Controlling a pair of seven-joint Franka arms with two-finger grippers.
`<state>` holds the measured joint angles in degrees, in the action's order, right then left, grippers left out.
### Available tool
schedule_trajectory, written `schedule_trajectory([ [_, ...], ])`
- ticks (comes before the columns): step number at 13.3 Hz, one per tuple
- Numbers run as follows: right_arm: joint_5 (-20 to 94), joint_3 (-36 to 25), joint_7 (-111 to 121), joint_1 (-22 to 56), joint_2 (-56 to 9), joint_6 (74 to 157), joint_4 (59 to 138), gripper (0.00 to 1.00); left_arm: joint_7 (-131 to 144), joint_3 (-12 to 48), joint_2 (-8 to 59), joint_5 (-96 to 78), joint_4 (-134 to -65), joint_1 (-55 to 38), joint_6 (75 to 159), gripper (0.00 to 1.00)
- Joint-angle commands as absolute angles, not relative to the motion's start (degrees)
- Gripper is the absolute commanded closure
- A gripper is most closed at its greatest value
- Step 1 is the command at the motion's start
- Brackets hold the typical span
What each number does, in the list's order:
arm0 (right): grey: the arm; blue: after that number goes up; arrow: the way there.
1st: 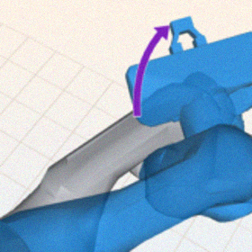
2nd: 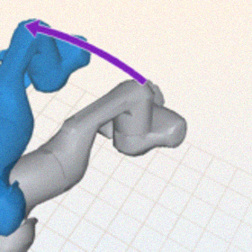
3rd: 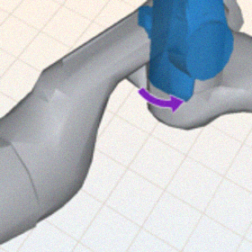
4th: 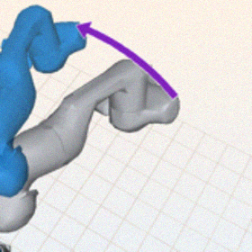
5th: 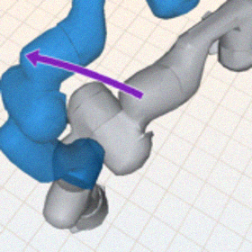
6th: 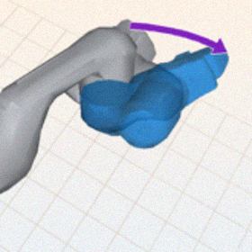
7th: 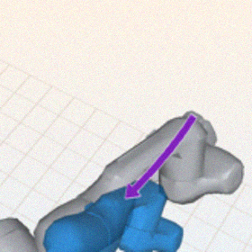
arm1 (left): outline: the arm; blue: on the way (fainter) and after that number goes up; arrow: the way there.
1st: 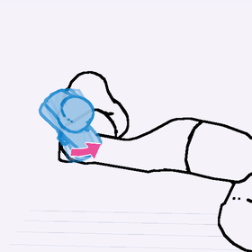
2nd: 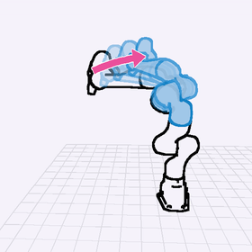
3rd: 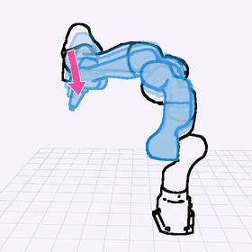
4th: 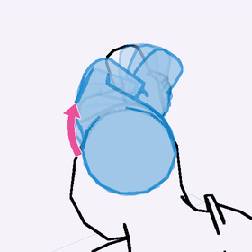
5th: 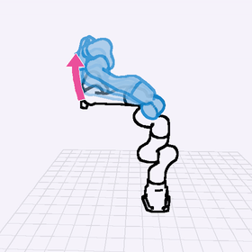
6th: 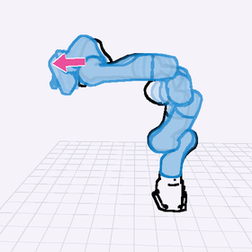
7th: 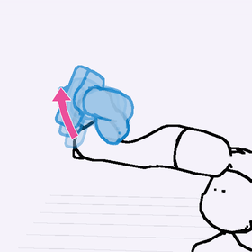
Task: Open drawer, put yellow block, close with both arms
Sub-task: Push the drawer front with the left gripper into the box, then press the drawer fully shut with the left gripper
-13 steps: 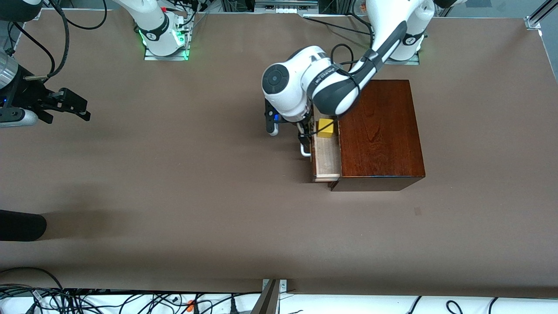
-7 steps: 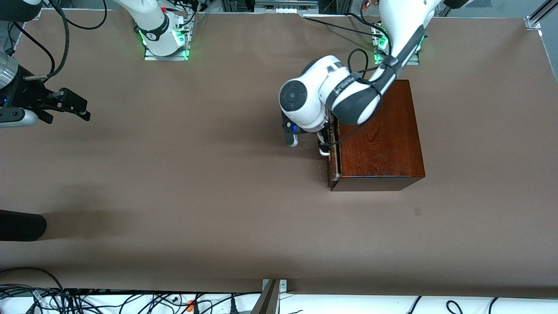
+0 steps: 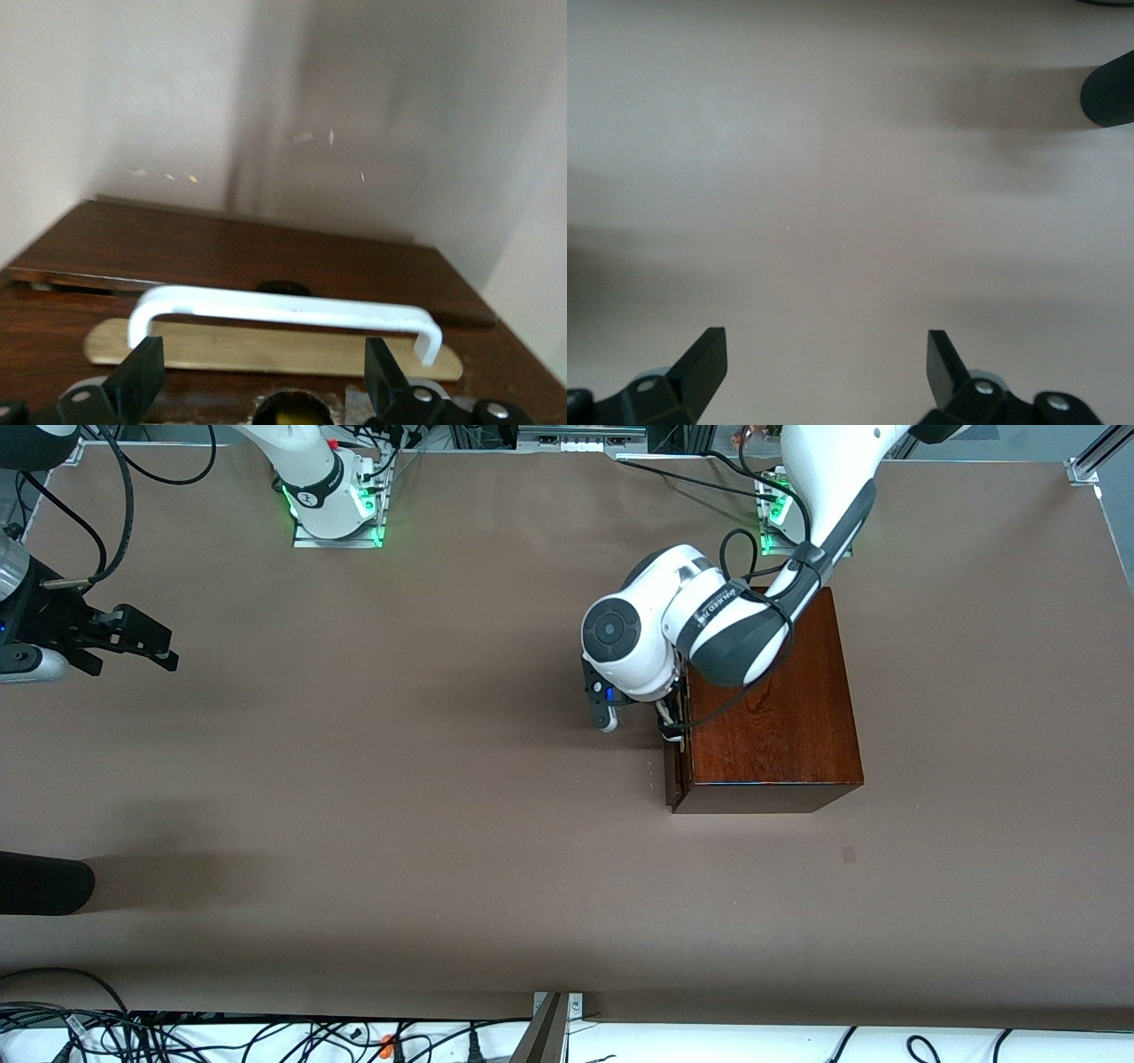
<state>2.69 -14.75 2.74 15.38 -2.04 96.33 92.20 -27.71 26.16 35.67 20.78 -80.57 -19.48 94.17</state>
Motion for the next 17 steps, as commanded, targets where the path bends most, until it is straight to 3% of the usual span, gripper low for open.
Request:
schedule_trajectory([
  [1,2.3,-14.9,2.6,15.4,-2.1,95.7,91.4,0.0,-20.1,26.0,33.1,16.1,-73.1,-20.4,93.3,0.0],
  [11,2.3,-14.9,2.6,15.4,-2.2,95.5,91.4,0.0,-18.8,25.8,19.1,13.4,-70.9,-7.0,90.4,0.0],
  [15,2.3,-14.9,2.6,15.4,-2.1,95.5,91.4,0.0,-18.8,25.3,15.4,7.9,-71.5,3.3,87.5,0.0],
  [17,2.3,-14.9,2.6,15.4,-2.1,95.5,91.4,0.0,-18.5,19.1,14.3,5.9,-71.3,2.4,83.8,0.0],
])
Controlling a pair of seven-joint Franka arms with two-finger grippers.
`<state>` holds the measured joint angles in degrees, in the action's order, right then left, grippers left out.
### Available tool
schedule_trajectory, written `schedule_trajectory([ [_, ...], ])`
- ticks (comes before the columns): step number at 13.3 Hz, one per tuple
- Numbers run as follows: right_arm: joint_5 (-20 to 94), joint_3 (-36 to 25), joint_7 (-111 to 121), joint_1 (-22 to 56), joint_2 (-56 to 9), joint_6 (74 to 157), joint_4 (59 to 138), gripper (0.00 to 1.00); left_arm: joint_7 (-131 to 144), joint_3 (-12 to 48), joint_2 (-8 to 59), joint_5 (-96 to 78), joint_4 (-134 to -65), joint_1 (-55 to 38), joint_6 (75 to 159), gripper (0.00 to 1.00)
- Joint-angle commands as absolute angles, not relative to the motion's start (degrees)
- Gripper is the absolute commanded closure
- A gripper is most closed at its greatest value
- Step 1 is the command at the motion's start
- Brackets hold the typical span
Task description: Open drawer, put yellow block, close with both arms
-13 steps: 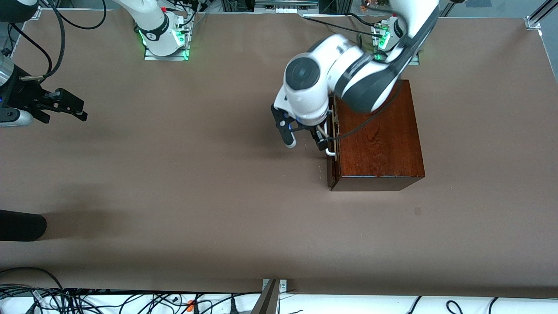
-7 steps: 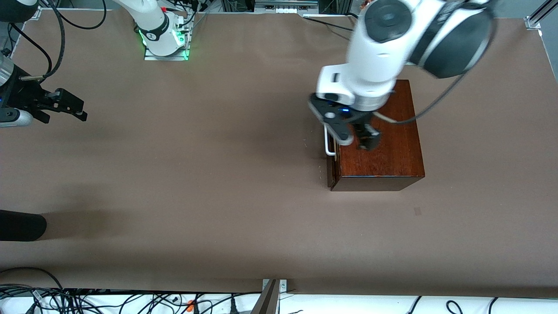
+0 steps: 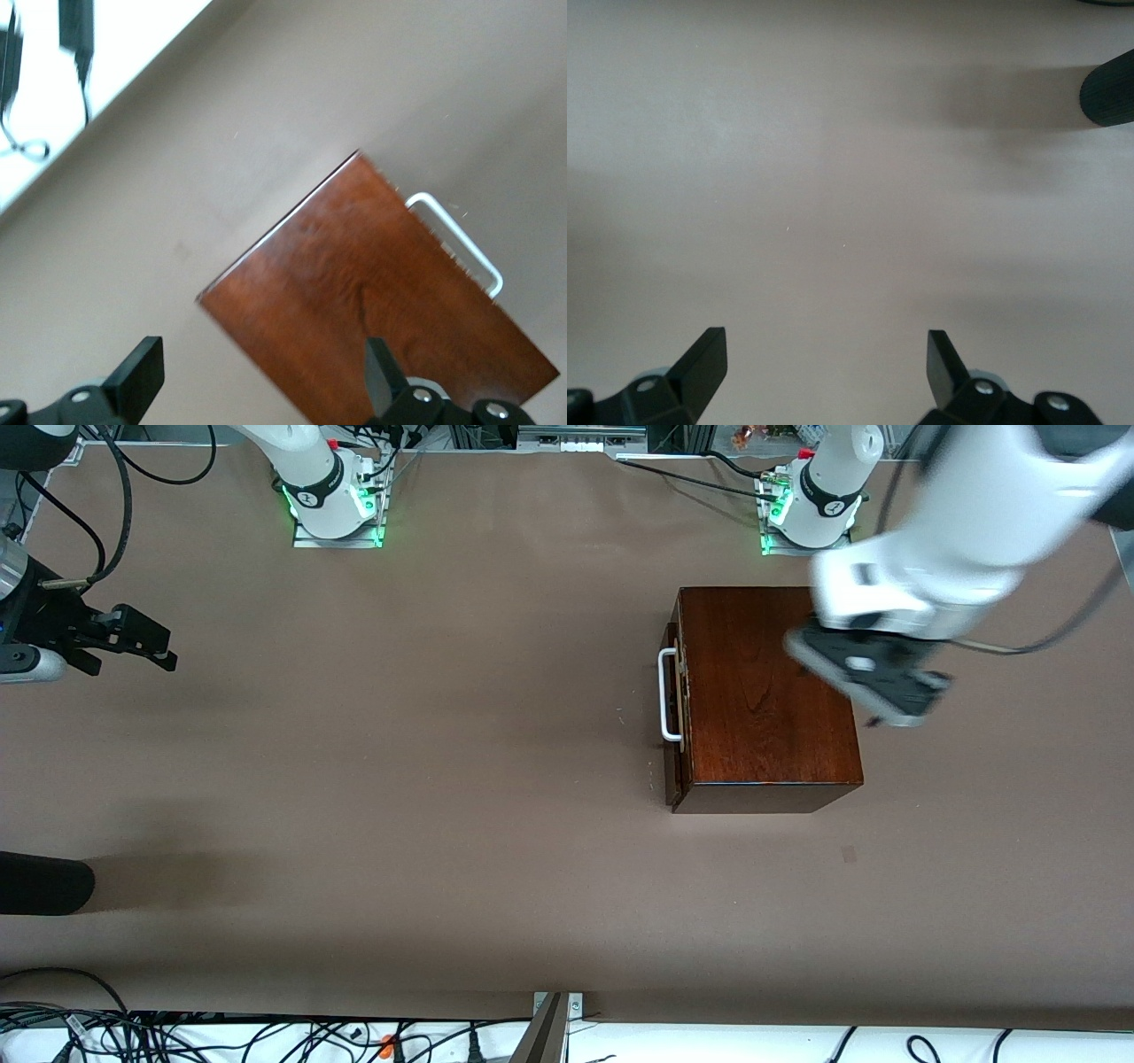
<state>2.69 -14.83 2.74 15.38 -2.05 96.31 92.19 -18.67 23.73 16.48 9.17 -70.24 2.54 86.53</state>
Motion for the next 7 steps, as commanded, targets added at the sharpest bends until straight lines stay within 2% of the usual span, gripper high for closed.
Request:
schedule_trajectory([
  [1,2.3,-14.9,2.6,15.4,-2.1,95.5,91.4,0.0,-17.4,14.1,12.6,2.5,-72.1,0.4,83.1,0.0],
  [2,2.3,-14.9,2.6,15.4,-2.1,95.5,91.4,0.0,-15.0,8.2,11.5,-1.2,-72.9,-1.3,82.2,0.0],
  [4,2.3,-14.9,2.6,15.4,-2.1,95.5,91.4,0.0,-8.8,1.5,10.5,-3.3,-74.2,-4.3,80.3,0.0],
  [7,2.3,-14.9,2.6,15.4,-2.2,95.8,91.4,0.0,-6.3,-0.7,8.5,-3.3,-76.5,-4.5,81.4,0.0],
])
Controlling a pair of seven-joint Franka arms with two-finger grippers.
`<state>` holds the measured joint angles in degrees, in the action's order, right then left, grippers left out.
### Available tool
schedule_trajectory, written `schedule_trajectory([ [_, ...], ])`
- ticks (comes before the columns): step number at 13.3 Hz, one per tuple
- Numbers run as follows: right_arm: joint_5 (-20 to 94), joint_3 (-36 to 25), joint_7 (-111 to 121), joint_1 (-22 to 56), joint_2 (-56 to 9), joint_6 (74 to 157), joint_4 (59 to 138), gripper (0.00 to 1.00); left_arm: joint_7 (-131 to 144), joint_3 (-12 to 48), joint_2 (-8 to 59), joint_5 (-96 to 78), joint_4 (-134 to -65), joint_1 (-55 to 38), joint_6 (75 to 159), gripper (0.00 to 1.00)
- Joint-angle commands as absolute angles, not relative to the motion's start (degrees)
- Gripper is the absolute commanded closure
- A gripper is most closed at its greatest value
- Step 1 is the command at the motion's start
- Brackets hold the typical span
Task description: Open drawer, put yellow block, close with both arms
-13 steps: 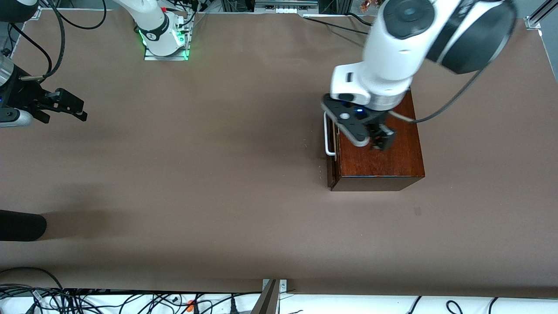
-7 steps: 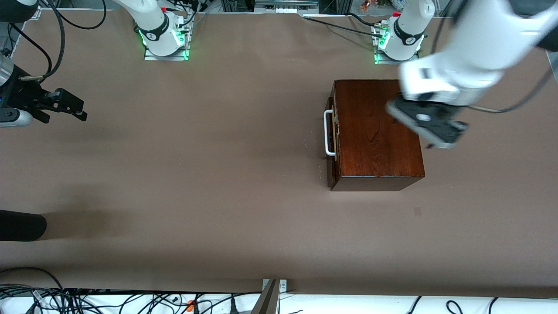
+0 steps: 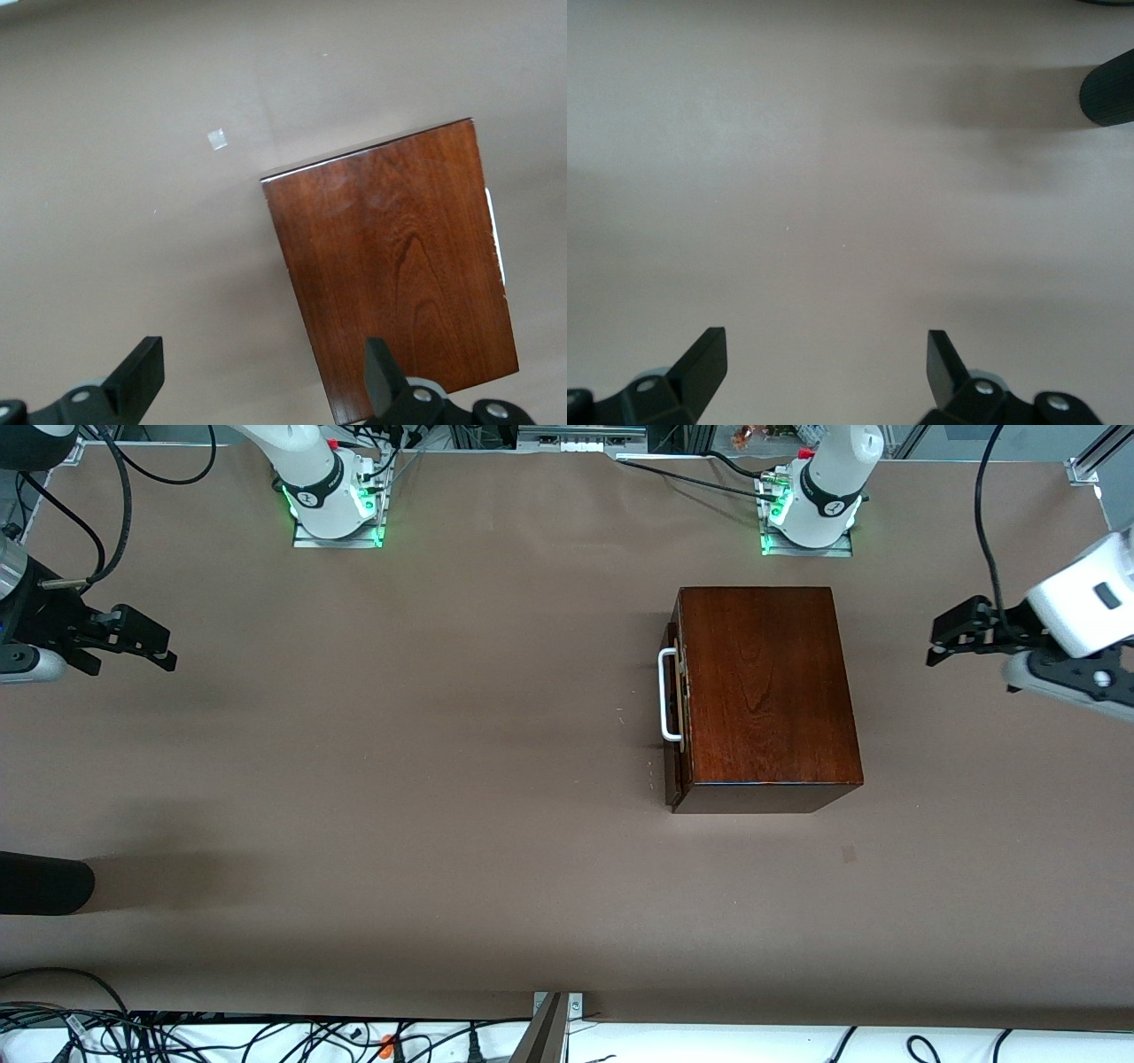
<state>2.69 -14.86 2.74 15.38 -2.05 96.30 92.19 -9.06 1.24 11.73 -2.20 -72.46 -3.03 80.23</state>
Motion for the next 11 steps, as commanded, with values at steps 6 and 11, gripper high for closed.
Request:
schedule_trajectory([
  [6,2.2,-15.0,2.7,15.4,-2.2,95.9,91.4,0.0,2.8,-0.9,3.9,-3.0,-85.1,-5.7,87.4,0.0],
  [11,2.1,-15.1,2.8,15.4,-2.2,95.8,91.4,0.0,3.1,-0.9,2.5,-2.5,-86.8,-4.9,88.4,0.0],
])
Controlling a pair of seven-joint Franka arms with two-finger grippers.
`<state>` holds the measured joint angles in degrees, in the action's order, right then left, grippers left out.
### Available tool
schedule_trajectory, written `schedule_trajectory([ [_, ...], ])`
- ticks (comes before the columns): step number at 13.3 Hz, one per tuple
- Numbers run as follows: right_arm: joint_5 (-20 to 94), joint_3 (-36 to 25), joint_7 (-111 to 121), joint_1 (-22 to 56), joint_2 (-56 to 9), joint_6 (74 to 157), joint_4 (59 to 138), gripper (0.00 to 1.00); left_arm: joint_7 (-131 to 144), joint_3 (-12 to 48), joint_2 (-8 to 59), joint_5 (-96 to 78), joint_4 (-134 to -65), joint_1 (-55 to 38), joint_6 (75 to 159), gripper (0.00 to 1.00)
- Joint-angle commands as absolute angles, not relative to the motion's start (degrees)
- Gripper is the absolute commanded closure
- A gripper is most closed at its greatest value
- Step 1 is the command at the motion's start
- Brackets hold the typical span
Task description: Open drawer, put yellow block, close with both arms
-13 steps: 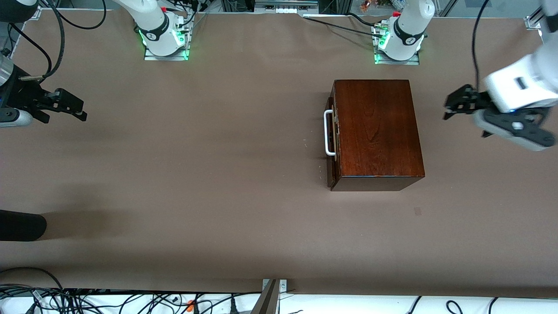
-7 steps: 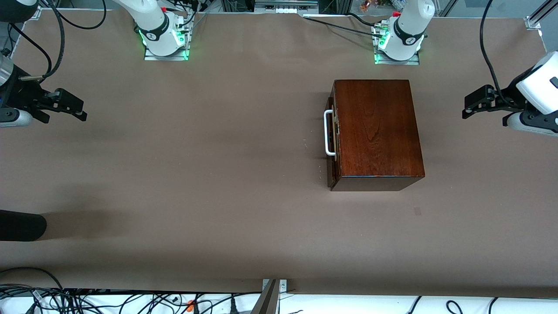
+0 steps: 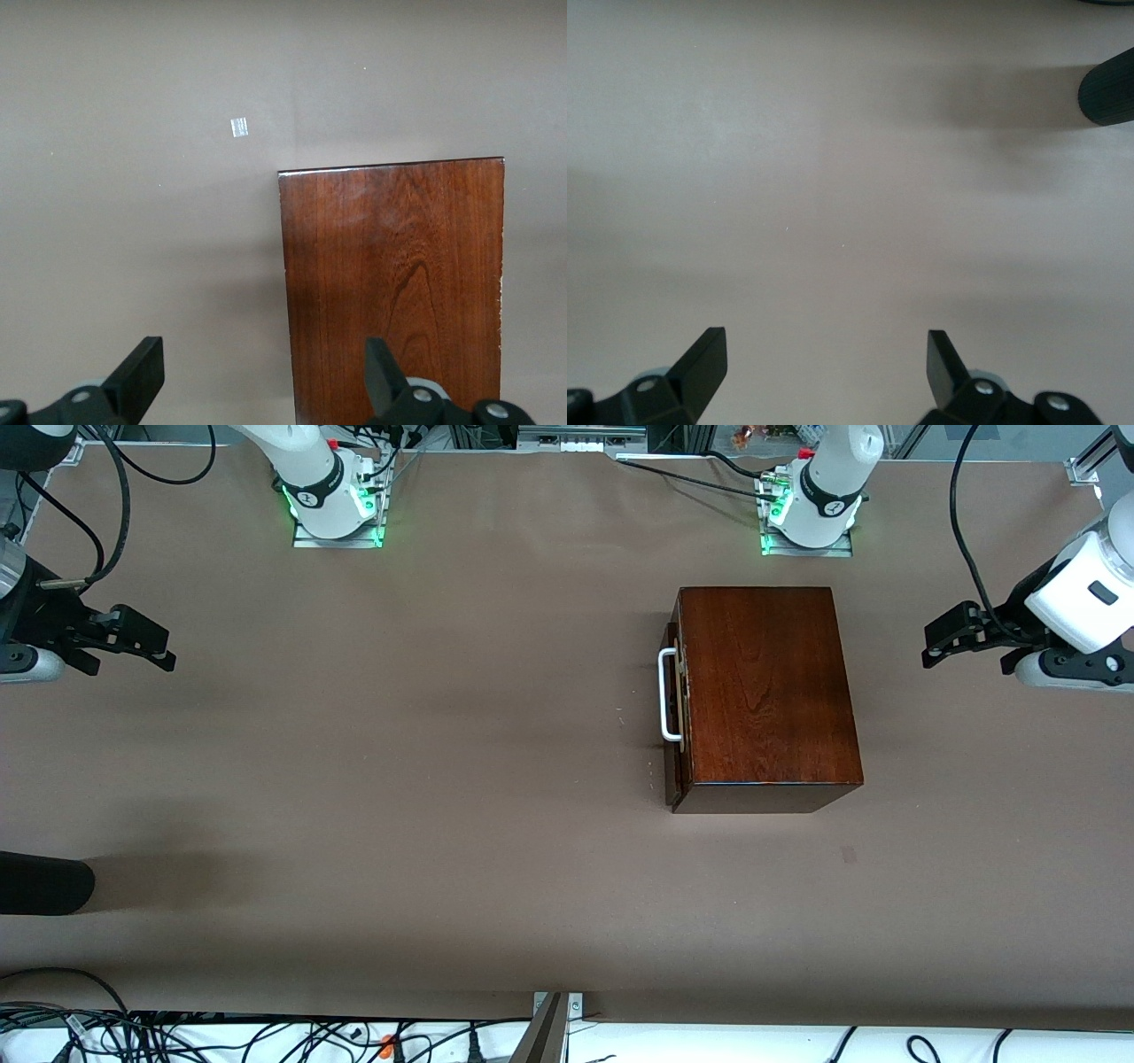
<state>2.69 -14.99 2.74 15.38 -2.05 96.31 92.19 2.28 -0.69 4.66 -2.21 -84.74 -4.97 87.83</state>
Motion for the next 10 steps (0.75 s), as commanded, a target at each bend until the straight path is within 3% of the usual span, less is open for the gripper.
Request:
schedule_trajectory([
  [1,2.1,-15.2,2.8,15.4,-2.2,95.8,91.4,0.0,3.1,-0.9,2.5,-2.5,-86.7,-4.9,88.1,0.0],
  [10,2.1,-15.7,2.9,15.4,-2.2,95.6,91.4,0.0,3.0,-0.9,2.7,-2.4,-86.4,-4.9,87.5,0.0],
])
